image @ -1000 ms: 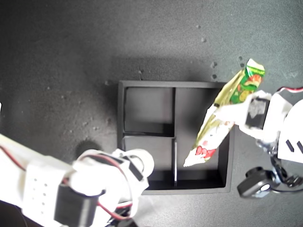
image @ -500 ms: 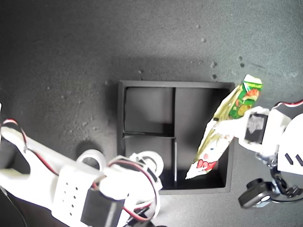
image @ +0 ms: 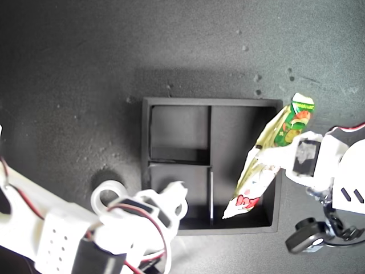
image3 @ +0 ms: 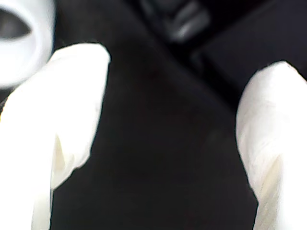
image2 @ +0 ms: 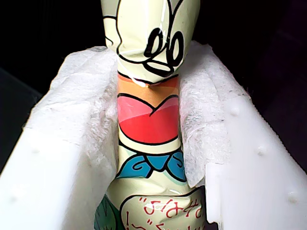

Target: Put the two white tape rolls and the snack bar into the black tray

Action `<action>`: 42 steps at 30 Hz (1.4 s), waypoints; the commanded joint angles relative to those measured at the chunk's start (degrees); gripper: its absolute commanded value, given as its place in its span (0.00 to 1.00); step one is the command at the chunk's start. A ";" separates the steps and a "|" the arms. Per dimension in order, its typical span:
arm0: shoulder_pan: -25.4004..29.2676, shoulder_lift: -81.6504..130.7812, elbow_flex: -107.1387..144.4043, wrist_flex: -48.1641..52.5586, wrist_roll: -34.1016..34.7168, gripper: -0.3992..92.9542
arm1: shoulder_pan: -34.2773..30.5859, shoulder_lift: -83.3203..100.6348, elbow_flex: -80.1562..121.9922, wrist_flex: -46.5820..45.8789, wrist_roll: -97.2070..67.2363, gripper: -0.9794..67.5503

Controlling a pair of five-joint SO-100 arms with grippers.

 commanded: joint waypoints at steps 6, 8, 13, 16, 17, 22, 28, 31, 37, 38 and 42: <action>1.85 23.73 30.59 -1.49 -11.78 0.23 | -1.76 -2.99 -5.10 -0.97 -0.70 0.22; 3.96 26.81 38.14 -6.33 -13.10 0.24 | -1.93 -4.22 -6.68 -0.35 -0.79 0.27; 11.87 30.15 46.14 -13.97 -16.61 0.23 | -1.85 -4.83 -11.07 5.19 -1.23 0.36; 15.64 30.85 49.83 -17.75 -19.60 0.23 | -0.35 -4.75 -15.91 10.20 -1.49 0.38; 16.61 31.03 50.98 -19.07 -20.48 0.23 | 0.18 -4.75 -18.11 11.69 -1.49 0.37; 19.86 32.17 57.66 -28.74 -22.76 0.22 | 2.64 -4.22 -32.34 21.97 3.16 0.30; 18.72 29.88 61.44 -36.39 -20.65 0.22 | 3.16 -4.13 -47.46 38.94 17.84 0.18; 17.23 27.77 61.61 -39.11 -18.54 0.22 | 2.99 -4.13 -53.44 46.85 26.19 0.09; 14.15 22.76 61.61 -41.75 -17.14 0.23 | -0.88 -2.02 -54.40 50.63 37.18 0.01; 13.62 22.06 61.61 -41.75 -17.31 0.23 | -1.49 -1.85 -53.70 50.63 38.14 0.01; 12.39 20.39 62.67 -41.92 -18.28 0.22 | -4.22 -1.76 -53.17 50.63 39.73 0.01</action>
